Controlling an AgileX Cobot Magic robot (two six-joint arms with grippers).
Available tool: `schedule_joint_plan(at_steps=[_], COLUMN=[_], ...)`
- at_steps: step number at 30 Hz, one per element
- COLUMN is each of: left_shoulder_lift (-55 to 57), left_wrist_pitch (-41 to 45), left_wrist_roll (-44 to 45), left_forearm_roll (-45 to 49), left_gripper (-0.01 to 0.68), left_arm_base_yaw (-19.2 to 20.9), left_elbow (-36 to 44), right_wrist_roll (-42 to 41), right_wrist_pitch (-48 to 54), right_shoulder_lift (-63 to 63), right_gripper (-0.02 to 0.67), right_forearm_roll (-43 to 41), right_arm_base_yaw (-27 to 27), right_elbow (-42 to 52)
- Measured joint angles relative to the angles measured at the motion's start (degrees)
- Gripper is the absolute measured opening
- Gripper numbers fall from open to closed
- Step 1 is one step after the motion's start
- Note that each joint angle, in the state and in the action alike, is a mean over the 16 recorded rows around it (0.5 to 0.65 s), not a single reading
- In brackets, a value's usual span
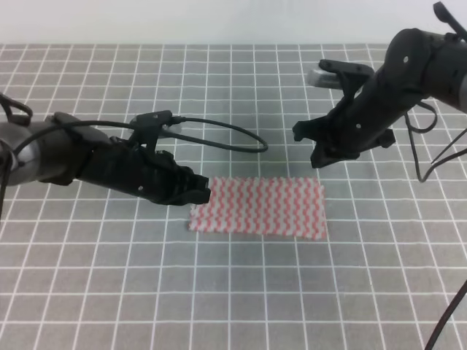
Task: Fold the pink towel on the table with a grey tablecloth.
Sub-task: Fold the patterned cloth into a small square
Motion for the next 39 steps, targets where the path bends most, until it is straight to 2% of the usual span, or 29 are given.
schedule_joint_plan(at_steps=[5, 20, 29, 39], left_shoulder_lift=[1.5, 3.8, 3.8, 3.9], left_wrist_pitch=[-0.2, -0.2, 0.7, 2.0], left_wrist_roll=[-1.2, -5.6, -5.6, -5.6], left_forearm_roll=[-0.2, 2.6, 3.1, 3.4], left_gripper=[-0.002, -0.003, -0.003, -0.003], left_arm_base_yaw=[0.0, 0.0, 0.0, 0.0], left_elbow=[-0.7, -1.9, -2.0, -2.0], right_wrist_roll=[2.0, 0.9, -3.1, -8.0], right_wrist_pitch=[0.2, 3.1, 3.7, 0.9], right_shoulder_lift=[0.0, 2.2, 3.1, 0.5], right_gripper=[-0.015, -0.016, -0.017, -0.017], right_forearm_roll=[-1.0, 0.2, 3.4, 9.3], right_arm_base_yaw=[-0.6, -0.9, -2.7, -4.9], right_elbow=[0.0, 0.0, 1.2, 7.9])
